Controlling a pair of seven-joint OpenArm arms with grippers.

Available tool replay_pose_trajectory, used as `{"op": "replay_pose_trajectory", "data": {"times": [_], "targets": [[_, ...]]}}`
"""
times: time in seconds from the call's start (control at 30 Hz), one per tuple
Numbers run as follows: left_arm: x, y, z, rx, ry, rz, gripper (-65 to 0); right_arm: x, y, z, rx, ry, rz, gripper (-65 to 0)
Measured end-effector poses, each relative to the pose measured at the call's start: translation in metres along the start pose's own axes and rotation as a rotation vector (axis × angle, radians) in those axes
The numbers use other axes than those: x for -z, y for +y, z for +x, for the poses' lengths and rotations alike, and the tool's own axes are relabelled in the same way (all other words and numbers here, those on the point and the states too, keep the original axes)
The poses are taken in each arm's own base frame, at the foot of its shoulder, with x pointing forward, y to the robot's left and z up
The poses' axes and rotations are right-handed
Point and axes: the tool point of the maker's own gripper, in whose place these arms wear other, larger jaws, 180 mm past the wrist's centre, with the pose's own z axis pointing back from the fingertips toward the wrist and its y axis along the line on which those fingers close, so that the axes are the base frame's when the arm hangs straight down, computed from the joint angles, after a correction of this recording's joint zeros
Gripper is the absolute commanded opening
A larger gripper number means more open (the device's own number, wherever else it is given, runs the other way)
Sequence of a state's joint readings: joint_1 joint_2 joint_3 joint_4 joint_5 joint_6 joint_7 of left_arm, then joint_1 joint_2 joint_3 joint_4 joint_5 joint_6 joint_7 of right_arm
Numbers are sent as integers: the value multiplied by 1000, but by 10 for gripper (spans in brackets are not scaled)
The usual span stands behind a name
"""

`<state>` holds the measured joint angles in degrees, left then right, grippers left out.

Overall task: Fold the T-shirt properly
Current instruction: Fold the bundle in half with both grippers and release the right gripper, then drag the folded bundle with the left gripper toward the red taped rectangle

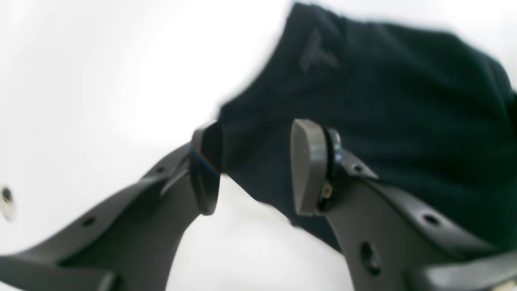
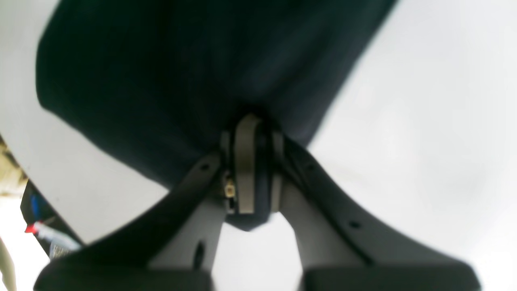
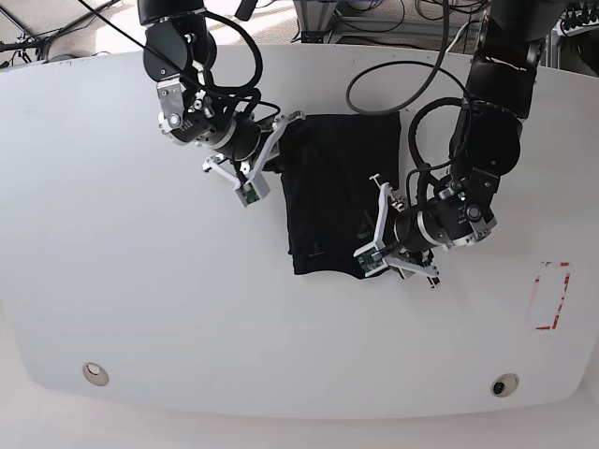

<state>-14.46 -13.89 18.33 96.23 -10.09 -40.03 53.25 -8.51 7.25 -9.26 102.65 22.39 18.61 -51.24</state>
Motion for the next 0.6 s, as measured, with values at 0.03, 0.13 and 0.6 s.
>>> {"op": "replay_pose_trajectory", "data": {"times": [0.03,0.13,0.6], "targets": [[0,-9,-3,-3,7,-5,-394,-8,-8,9,10,-33,-19,-604],[3,-26,19,-124,-61,37,-394,-35,-34,27,58,-119,-52,-604],[4,-41,25,-641,-268,392,-267,-102,-129,30,236,-230,-201,-604]]}}
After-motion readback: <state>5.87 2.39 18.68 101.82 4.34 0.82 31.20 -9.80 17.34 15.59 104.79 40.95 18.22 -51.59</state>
